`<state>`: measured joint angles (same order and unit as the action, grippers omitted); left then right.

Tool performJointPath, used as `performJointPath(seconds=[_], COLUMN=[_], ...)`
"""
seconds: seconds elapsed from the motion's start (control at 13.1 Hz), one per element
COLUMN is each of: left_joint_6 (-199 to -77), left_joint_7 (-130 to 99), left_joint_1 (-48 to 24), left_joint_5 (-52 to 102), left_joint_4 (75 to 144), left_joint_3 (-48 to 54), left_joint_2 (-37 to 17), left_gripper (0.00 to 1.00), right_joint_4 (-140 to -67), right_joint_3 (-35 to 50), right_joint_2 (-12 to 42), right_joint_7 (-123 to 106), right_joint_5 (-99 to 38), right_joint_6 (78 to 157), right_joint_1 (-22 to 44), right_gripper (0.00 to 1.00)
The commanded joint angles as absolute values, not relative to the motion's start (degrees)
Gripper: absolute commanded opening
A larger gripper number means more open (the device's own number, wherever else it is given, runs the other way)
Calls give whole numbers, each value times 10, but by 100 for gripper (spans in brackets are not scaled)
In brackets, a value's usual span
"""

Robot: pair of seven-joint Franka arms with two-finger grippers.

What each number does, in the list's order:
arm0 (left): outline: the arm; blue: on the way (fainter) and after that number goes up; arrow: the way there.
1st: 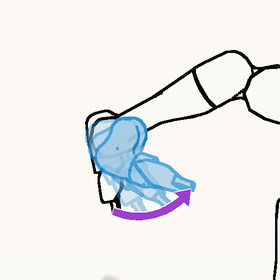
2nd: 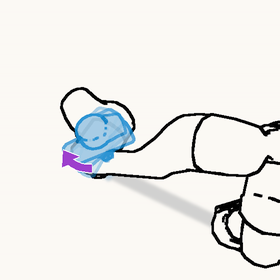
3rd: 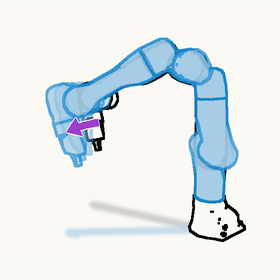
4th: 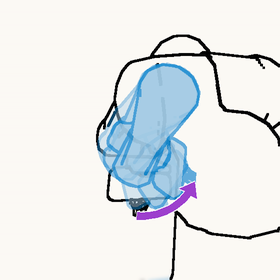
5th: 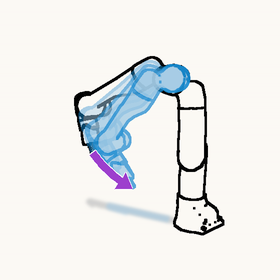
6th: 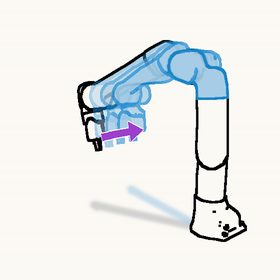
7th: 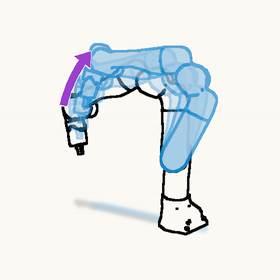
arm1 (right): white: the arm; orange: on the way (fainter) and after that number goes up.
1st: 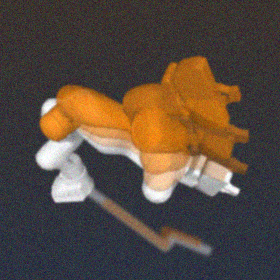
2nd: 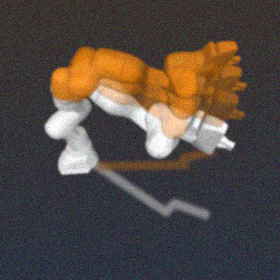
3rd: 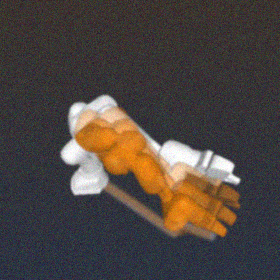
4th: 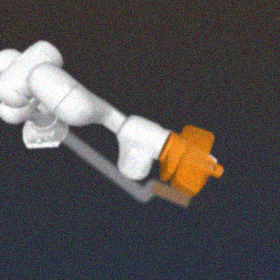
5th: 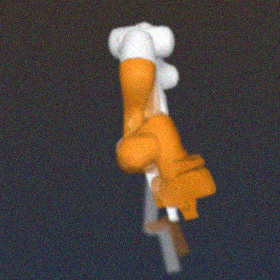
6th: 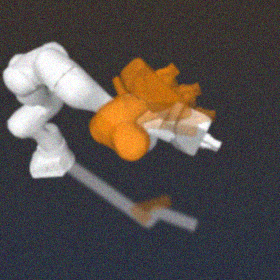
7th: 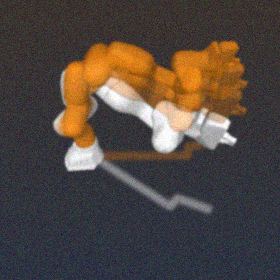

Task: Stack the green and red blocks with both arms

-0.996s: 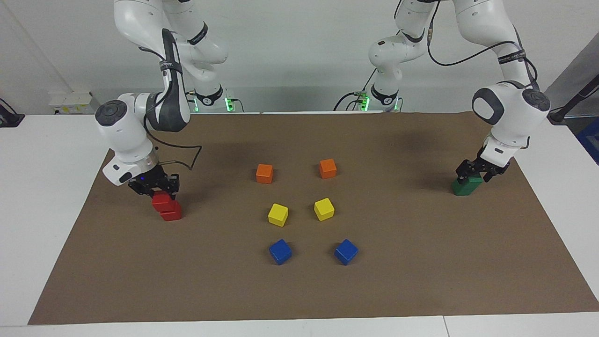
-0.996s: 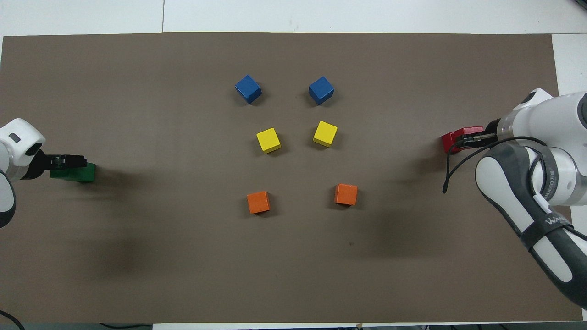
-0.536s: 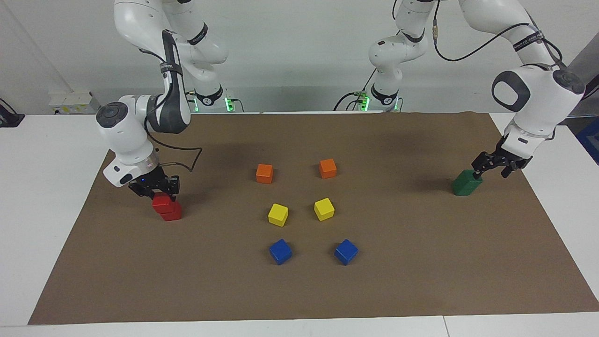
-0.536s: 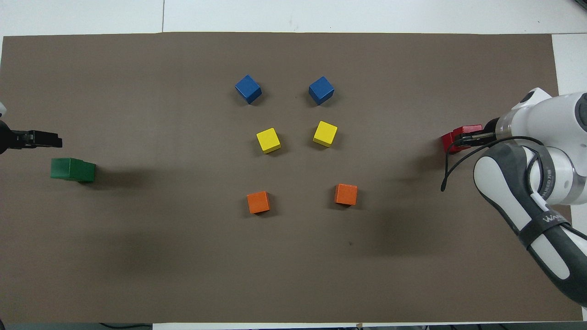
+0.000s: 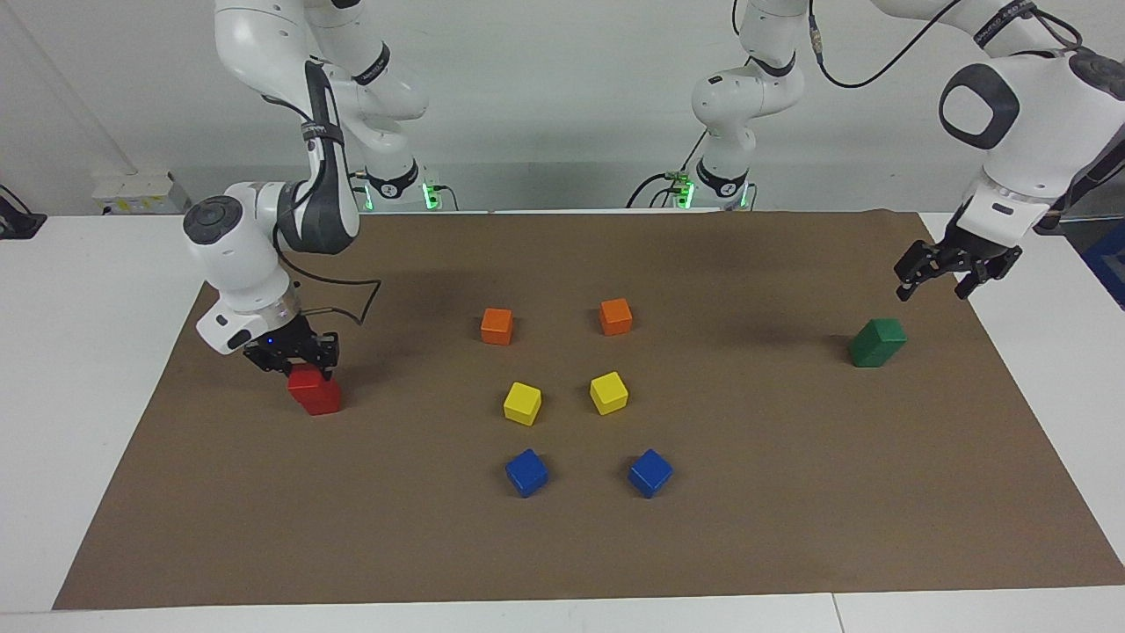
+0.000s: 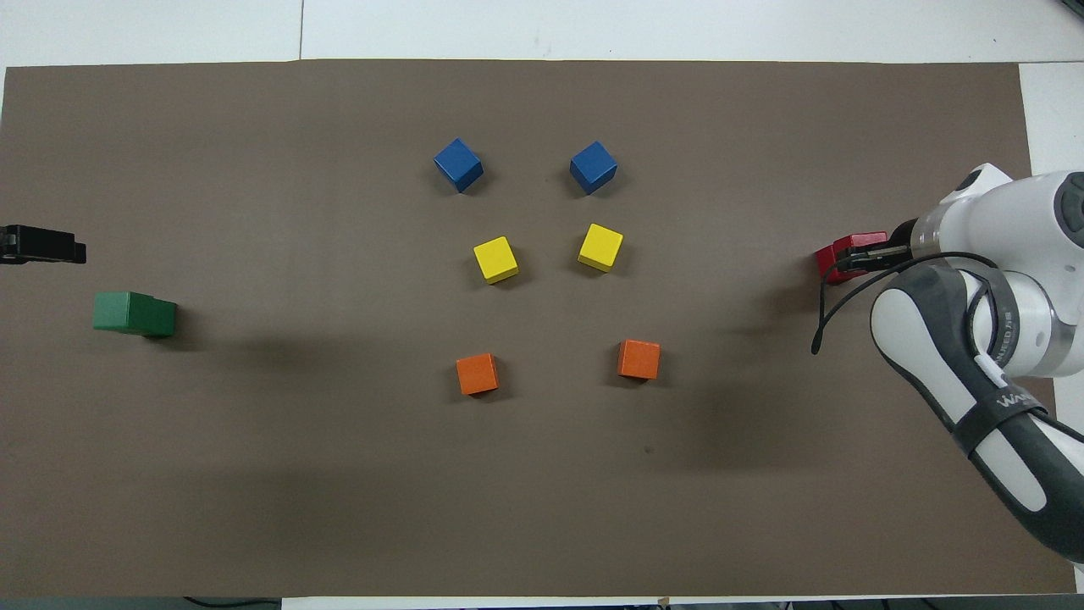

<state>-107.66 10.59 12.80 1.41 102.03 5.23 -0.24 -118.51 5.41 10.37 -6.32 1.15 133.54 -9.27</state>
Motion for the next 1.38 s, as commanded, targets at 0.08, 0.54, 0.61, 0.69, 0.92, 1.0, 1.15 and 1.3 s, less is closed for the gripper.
performJointPath(seconds=[0.08, 0.54, 0.61, 0.69, 0.92, 1.0, 1.15, 1.3], left_joint_6=[-970, -938, -933, -930, -932, -939, -949, -949], left_joint_7=[80, 27, 18, 15, 15, 16, 17, 17], left_joint_1=[105, 89, 84, 80, 81, 83, 86, 90], left_joint_5=[15, 15, 15, 13, 11, 8, 8, 5], left_joint_4=[957, 936, 933, 933, 933, 934, 942, 942], left_joint_3=[47, 48, 48, 47, 47, 48, 54, 65], left_joint_2=[2, 12, 12, 13, 14, 20, 25, 23], left_gripper=[100, 100, 100, 100, 100, 100, 100, 100], right_joint_4=[-1187, -1187, -1187, -1187, -1187, -1187, -1187, -1187], right_joint_3=[56, 56, 56, 56, 56, 56, 56, 56], right_joint_2=[106, 106, 106, 106, 106, 106, 106, 107], right_joint_7=[-67, -66, -66, -66, -67, -67, -67, -68], right_joint_5=[3, 3, 3, 3, 11, 11, 11, 12], right_joint_6=[1346, 1346, 1346, 1346, 1346, 1346, 1346, 1347], right_joint_1=[-93, -93, -93, -93, -93, -93, -93, -93], right_gripper=[0, 0, 0, 0, 0, 0, 0, 5])
